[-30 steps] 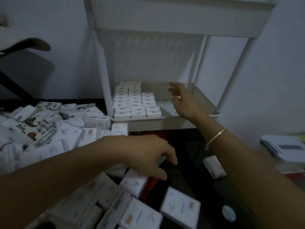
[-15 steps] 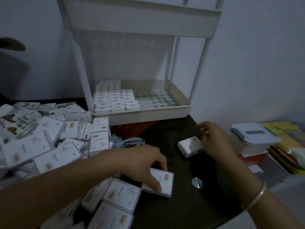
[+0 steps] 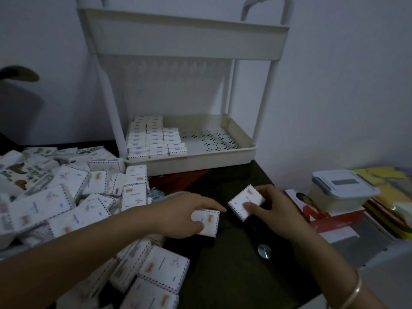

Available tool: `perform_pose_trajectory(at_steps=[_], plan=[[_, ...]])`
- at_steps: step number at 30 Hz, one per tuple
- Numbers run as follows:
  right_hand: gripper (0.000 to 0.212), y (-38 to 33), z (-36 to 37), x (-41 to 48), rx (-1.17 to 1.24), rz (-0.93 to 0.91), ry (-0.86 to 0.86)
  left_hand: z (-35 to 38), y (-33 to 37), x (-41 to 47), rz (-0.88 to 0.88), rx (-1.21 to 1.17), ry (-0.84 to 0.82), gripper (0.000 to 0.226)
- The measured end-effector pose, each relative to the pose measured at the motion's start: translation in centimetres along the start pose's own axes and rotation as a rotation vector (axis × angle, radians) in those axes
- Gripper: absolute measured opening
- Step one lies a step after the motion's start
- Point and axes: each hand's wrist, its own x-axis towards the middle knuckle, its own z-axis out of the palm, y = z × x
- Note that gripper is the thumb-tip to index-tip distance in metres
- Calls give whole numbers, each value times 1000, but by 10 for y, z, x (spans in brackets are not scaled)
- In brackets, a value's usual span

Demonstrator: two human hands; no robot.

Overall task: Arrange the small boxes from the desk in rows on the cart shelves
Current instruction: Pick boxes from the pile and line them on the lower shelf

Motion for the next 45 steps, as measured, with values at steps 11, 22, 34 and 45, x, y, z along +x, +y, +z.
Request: perform_pose_trajectory(at_steps=[11,22,34,45], plan=[[59,-16,0,25,237,-31,-54,-57,-33,13,-145,-52,402,38],[54,-64,1,87,225,-217,-16,-179,-83,90,-307,36,868,36],[43,-93,20,147,328,-373,113,-177,-143,143,-396,256,713,34],[26,-127,29,205,72,-580,240,-168,-150,142,-416,500,583,22]])
